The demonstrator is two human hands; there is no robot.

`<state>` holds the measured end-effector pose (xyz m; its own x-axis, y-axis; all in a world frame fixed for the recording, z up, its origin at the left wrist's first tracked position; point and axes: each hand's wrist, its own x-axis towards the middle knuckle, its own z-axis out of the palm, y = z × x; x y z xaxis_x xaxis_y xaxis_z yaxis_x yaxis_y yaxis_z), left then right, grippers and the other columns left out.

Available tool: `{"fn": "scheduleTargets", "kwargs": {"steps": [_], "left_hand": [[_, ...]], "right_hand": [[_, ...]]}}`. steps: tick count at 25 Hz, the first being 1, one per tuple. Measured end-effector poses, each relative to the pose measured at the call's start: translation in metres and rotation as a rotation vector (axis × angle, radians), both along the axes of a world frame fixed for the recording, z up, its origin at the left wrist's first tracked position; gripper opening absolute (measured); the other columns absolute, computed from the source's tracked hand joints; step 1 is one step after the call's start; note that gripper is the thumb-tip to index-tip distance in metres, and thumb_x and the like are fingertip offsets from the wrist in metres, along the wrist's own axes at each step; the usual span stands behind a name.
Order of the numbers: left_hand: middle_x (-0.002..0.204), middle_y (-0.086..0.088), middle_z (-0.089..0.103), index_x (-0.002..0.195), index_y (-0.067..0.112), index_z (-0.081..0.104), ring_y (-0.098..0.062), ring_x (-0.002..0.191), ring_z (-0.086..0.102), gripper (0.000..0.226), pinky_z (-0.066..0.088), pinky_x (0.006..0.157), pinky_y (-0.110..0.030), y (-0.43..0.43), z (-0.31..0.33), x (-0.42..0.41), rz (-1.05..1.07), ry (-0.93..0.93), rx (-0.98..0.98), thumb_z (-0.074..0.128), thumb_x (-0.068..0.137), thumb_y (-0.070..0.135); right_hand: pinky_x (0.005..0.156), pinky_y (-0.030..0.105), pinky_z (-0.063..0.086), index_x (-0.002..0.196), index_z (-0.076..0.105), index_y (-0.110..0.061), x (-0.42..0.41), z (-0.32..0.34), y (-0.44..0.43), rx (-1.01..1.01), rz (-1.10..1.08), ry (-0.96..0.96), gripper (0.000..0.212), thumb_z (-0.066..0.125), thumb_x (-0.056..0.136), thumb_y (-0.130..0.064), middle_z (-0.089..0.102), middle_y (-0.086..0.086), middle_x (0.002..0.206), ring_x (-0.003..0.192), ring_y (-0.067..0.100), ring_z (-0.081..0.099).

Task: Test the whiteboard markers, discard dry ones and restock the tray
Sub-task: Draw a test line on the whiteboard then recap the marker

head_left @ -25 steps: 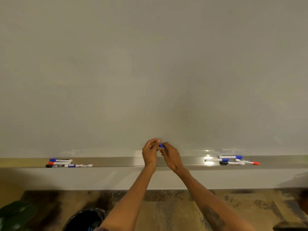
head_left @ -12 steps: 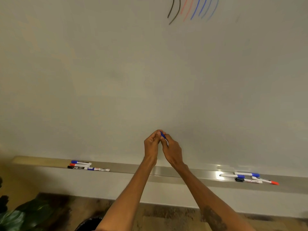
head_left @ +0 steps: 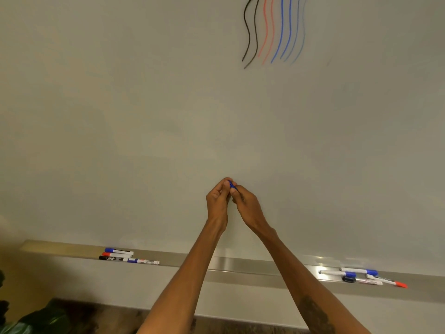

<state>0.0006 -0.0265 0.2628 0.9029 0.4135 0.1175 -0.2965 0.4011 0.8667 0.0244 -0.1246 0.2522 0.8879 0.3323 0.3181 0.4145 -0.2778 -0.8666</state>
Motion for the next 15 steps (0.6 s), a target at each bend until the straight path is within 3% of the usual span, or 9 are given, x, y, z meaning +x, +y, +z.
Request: {"fn": "scheduleTargets", "kwargs": {"steps": [2,4,6,8,11,13,15], "left_hand": [[0.084,0.000,0.073,0.103,0.010,0.071,-0.018,0.088,0.068,0.019,0.054,0.085,-0.026,0.004,0.024,0.008,0.043,-0.005,-0.144,0.052,0.102,0.014],[0.084,-0.001,0.073,0.106,0.007,0.070,-0.018,0.087,0.069,0.020,0.054,0.087,-0.026,0.005,0.046,0.014,0.061,-0.044,-0.132,0.052,0.102,0.014],[0.092,-0.004,0.074,0.109,0.007,0.069,-0.016,0.091,0.070,0.022,0.055,0.089,-0.026,0.003,0.064,0.015,0.080,-0.102,0.024,0.053,0.101,0.019],[0.098,-0.007,0.075,0.111,0.006,0.069,-0.018,0.098,0.070,0.024,0.054,0.092,-0.027,0.001,0.084,0.013,0.110,-0.190,0.144,0.055,0.101,0.022],[0.100,-0.007,0.075,0.111,0.006,0.066,-0.019,0.100,0.070,0.022,0.053,0.094,-0.028,0.002,0.121,0.016,0.208,-0.297,0.255,0.058,0.099,0.023],[0.102,-0.008,0.074,0.110,0.010,0.066,-0.018,0.100,0.070,0.019,0.053,0.092,-0.025,0.003,0.148,0.021,0.266,-0.362,0.304,0.062,0.097,0.023],[0.106,-0.007,0.073,0.110,0.009,0.067,-0.018,0.102,0.069,0.022,0.053,0.094,-0.030,0.005,0.173,0.029,0.331,-0.434,0.370,0.065,0.094,0.024]], "right_hand": [[0.101,0.026,0.047,0.140,0.052,-0.022,-0.004,0.008,0.003,-0.018,0.090,-0.009,0.038,0.039,0.106,-0.031,0.062,-0.005,0.127,0.115,0.008,0.059],[0.099,0.016,0.044,0.147,0.042,-0.020,-0.009,0.018,0.004,0.050,0.150,0.036,0.042,0.040,0.106,-0.029,0.056,-0.010,0.132,0.119,0.003,0.054],[0.075,0.010,0.047,0.147,0.039,-0.025,-0.009,0.037,0.006,0.155,0.127,0.076,0.041,0.041,0.105,-0.027,0.060,-0.019,0.103,0.089,-0.005,0.057],[0.059,0.017,0.041,0.144,0.039,-0.038,-0.004,0.060,0.004,0.290,0.107,0.114,0.043,0.043,0.104,-0.022,0.055,-0.013,0.078,0.066,0.000,0.048],[0.061,0.030,0.051,0.150,0.031,-0.034,0.004,0.100,-0.010,0.434,0.091,0.030,0.051,0.044,0.104,-0.015,0.060,0.009,0.088,0.063,0.018,0.052],[0.067,0.034,0.059,0.144,0.043,-0.029,0.001,0.131,-0.022,0.496,0.067,-0.078,0.046,0.051,0.102,-0.013,0.066,0.016,0.096,0.066,0.024,0.060],[0.070,0.036,0.060,0.126,0.062,-0.012,-0.001,0.160,-0.032,0.615,0.063,-0.125,0.029,0.057,0.098,-0.009,0.068,0.019,0.097,0.070,0.025,0.065]]}}
